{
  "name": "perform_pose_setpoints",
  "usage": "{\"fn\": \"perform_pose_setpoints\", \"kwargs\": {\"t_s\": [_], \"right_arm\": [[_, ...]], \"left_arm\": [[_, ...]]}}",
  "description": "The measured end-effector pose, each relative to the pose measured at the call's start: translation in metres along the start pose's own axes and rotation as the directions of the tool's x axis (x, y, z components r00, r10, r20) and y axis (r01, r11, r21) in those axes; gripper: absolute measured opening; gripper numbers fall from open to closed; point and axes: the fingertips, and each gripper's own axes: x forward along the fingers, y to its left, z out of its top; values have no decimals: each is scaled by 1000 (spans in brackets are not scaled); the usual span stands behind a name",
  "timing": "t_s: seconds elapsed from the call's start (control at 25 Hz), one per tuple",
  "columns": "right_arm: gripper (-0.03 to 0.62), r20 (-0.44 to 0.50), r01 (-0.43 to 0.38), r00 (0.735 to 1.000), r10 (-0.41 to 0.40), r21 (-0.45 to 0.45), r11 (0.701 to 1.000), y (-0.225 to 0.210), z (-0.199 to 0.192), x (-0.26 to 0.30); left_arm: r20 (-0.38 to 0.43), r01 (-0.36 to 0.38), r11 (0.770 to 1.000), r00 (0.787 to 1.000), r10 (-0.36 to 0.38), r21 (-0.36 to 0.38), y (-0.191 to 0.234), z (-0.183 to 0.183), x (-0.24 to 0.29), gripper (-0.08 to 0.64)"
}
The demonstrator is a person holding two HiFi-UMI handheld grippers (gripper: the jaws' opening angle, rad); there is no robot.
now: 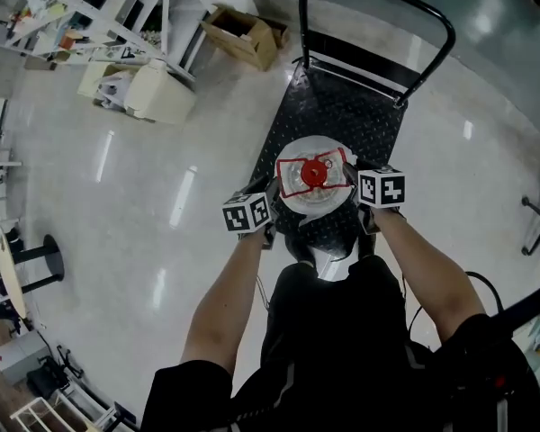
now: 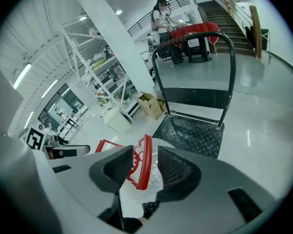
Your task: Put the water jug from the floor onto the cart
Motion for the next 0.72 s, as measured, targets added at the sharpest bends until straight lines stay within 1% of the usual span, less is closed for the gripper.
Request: {"fn": "perform_pose_setpoints", "kwargs": {"t_s": [0.08, 0.12, 0.2, 0.24, 0.28, 0.32, 0.36, 0.4, 0.48, 0.52, 0.6, 0.64, 0.72], "right_arm": [[138, 38, -11, 999, 12, -23, 1000, 3, 15, -22], [137, 62, -17, 998, 20, -44, 999, 7, 25, -35], [137, 119, -51, 991, 60, -81, 995, 19, 48, -64], [137, 150, -83, 984, 96, -90, 992, 29, 60, -79], [137, 179, -118, 975, 135, -98, 988, 38, 72, -94], [137, 207, -151, 963, 171, -110, 982, 47, 85, -111], [135, 234, -179, 950, 206, -130, 975, 56, 98, -129], [135, 259, -202, 936, 239, -162, 966, 64, 111, -147], [129, 303, -225, 905, 299, -255, 940, 76, 135, -186], [108, 324, -224, 890, 321, -304, 926, 80, 146, -205], [20, 354, -211, 865, 355, -385, 899, 89, 161, -239], [8, 361, -209, 855, 373, -418, 884, 94, 164, -254], [2, 371, -198, 836, 403, -482, 854, 105, 167, -277]], "left_arm": [[72, -15, 999, 997, 18, -49, 0, 11, -22, 107], [121, -13, 997, 992, 22, -78, -4, 20, -35, 107], [236, 23, 994, 972, 3, -107, -19, 45, -65, 106], [296, 55, 993, 955, -23, -100, -32, 61, -82, 106], [354, 91, 993, 934, -57, -80, -47, 77, -100, 104], [410, 118, 992, 908, -87, -49, -63, 93, -120, 81], [462, 127, 992, 880, -108, -11, -80, 107, -139, 42], [509, 120, 992, 852, -121, 34, -98, 120, -159, 0], [580, 78, 988, 802, -143, 135, -138, 139, -192, 0], [603, 56, 981, 782, -158, 185, -158, 147, -205, 0], [632, 20, 964, 751, -190, 265, -196, 160, -223, 0], [641, 5, 956, 741, -200, 292, -212, 163, -231, 0], [656, -22, 948, 727, -204, 318, -235, 168, -242, 0]]}}
